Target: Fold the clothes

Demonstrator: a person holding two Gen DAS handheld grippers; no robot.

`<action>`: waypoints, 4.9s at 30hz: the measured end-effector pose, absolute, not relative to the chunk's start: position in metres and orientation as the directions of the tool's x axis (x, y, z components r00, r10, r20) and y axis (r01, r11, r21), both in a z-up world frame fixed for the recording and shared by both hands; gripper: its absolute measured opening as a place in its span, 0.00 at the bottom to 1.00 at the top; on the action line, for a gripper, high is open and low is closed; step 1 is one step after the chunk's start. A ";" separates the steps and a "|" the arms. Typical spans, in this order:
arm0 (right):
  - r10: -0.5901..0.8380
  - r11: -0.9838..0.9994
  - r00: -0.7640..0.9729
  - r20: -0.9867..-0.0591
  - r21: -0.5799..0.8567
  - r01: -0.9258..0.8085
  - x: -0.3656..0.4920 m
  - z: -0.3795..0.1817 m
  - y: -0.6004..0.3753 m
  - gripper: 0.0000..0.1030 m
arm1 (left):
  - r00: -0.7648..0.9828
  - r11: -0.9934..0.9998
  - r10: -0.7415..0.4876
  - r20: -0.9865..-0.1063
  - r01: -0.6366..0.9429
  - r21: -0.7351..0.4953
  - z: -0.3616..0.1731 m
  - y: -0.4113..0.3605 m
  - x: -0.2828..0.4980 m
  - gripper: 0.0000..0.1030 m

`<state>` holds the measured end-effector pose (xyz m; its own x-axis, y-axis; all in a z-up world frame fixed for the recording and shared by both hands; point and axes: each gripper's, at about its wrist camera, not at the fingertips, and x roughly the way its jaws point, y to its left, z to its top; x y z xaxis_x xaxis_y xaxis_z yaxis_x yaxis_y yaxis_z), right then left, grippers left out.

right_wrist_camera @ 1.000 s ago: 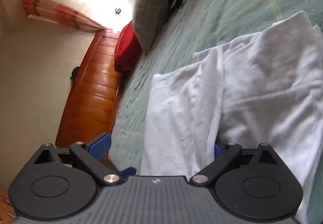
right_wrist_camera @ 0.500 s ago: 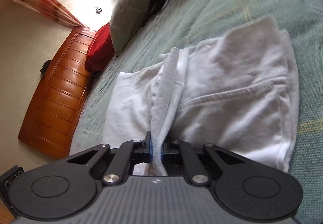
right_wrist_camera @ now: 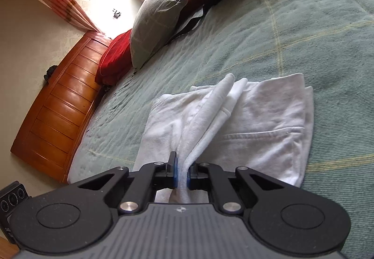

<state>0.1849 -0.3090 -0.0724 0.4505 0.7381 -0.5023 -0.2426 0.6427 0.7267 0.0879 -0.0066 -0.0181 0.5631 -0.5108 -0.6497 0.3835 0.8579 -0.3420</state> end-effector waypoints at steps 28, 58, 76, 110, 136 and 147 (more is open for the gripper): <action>0.691 0.662 0.512 -0.510 0.731 -0.165 0.172 -0.076 -0.356 0.08 | 0.512 0.843 -0.524 -0.680 0.427 -0.327 -0.022 -0.027 0.094 0.94; 0.703 0.695 0.501 -0.504 0.635 -0.337 0.097 -0.040 -0.333 0.85 | 0.726 0.850 -0.105 -0.679 0.421 0.318 -0.063 -0.065 0.043 0.96; 0.790 0.613 0.382 -0.479 0.626 -0.483 0.079 -0.043 -0.307 0.85 | 0.696 0.906 -0.313 -0.646 0.422 0.015 -0.005 -0.004 0.042 0.96; 0.612 0.776 0.532 -0.585 0.316 -0.546 0.077 -0.040 -0.301 0.73 | 0.544 0.806 -0.530 -0.650 0.560 -0.189 -0.014 -0.045 0.129 0.98; 0.593 0.792 0.556 -0.582 0.297 -0.533 0.092 -0.058 -0.311 0.74 | 0.559 0.859 -0.486 -0.672 0.448 -0.249 -0.038 -0.060 0.175 0.99; 0.497 0.832 0.587 -0.639 0.160 -0.531 0.168 -0.060 -0.298 0.74 | 0.514 0.876 -0.448 -0.731 0.417 -0.243 -0.049 -0.064 0.127 0.99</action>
